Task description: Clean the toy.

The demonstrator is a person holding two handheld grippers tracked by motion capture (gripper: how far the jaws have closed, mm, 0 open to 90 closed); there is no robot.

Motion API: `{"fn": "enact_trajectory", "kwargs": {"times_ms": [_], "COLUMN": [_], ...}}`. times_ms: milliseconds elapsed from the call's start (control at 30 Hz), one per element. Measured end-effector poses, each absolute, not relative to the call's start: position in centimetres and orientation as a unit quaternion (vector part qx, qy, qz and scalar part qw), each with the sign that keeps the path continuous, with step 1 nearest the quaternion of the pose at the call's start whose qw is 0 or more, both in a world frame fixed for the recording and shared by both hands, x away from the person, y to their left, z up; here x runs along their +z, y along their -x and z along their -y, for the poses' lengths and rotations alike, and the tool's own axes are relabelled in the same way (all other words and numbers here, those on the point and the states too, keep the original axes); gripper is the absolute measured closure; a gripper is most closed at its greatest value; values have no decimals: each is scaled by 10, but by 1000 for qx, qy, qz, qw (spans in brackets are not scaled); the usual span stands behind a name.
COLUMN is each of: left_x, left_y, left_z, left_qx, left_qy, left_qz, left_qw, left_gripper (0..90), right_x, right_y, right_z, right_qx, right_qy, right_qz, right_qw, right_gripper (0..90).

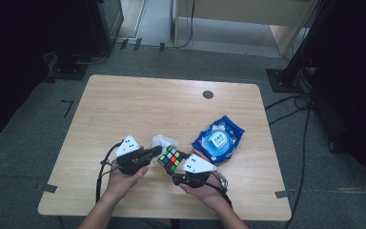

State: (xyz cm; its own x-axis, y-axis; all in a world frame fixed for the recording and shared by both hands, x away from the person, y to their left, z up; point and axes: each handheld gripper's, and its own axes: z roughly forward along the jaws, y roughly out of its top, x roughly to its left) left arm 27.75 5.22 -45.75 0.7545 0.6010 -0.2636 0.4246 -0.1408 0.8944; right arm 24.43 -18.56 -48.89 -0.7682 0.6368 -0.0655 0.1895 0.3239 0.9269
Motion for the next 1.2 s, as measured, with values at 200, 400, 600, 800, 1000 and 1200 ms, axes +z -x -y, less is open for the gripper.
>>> {"fn": "enact_trajectory", "kwargs": {"times_ms": [200, 400, 600, 800, 1000, 1200], "left_x": [-450, -446, -450, -458, -475, -473], "left_y": [-269, -260, -271, -277, -285, -289], "left_z": [-45, -35, -49, -52, -56, -67], "left_qx": [47, 60, 54, 107, 147, 150], "left_qy": [-739, -746, -730, -749, -773, -753], "left_qz": [-318, -291, -327, -348, -375, -398], "left_qw": [592, 595, 598, 553, 490, 502], "left_gripper": [900, 900, 900, 900, 900, 835], "right_x": [-492, -492, -490, -487, -479, -472], "right_y": [-243, -242, -239, -236, -238, -242], "right_z": [183, 180, 180, 177, 185, 195], "right_qx": [516, 515, 520, 523, 545, 549], "right_qy": [-259, -257, -246, -227, -241, -259], "right_qz": [-787, -787, -787, -788, -767, -757], "right_qw": [218, 222, 226, 232, 237, 242], "right_gripper": [351, 352, 352, 351, 352, 351]}}
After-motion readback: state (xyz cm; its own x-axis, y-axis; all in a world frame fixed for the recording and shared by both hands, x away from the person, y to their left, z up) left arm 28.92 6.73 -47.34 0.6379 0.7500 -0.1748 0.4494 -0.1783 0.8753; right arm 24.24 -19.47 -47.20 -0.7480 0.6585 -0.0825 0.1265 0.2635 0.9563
